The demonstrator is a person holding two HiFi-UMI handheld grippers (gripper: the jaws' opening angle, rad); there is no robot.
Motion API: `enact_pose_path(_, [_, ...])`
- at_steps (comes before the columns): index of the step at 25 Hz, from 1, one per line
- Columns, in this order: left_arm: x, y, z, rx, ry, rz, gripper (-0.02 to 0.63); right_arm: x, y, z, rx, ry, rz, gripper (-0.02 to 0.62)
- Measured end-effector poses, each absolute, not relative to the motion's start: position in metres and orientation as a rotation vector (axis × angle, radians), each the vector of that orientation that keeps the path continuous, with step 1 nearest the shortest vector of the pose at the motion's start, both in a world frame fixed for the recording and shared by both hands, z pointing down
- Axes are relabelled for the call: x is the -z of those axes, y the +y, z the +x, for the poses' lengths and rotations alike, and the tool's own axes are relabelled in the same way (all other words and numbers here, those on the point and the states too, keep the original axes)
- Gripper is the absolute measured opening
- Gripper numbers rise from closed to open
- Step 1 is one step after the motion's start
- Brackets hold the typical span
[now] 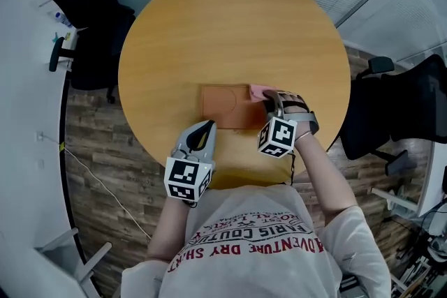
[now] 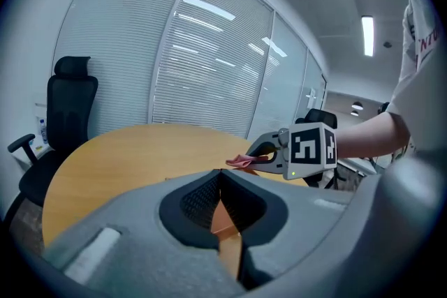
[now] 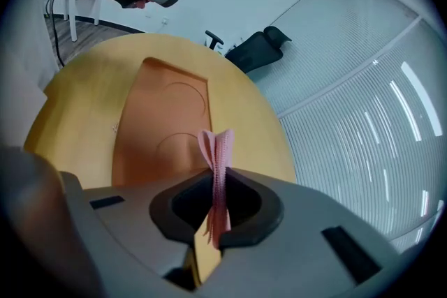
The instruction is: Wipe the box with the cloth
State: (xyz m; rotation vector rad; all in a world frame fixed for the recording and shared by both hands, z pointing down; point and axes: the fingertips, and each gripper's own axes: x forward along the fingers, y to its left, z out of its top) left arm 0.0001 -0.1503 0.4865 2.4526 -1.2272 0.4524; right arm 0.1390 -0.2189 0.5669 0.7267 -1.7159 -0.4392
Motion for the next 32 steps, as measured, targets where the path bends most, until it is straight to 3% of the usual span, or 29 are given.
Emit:
enact_pose_path(12, [-0.504,-0.155,0.010,-0.471,-1.266,2.380,0.009,-0.616,-0.226,0.150,0.264,-1.772,0.627,0.032])
enact_pose_path(32, [-0.503,-0.147,-0.002,-0.535,-1.284,2.414,0.009,-0.619,-0.189,0.142,0.088,-1.767,0.590,0.031])
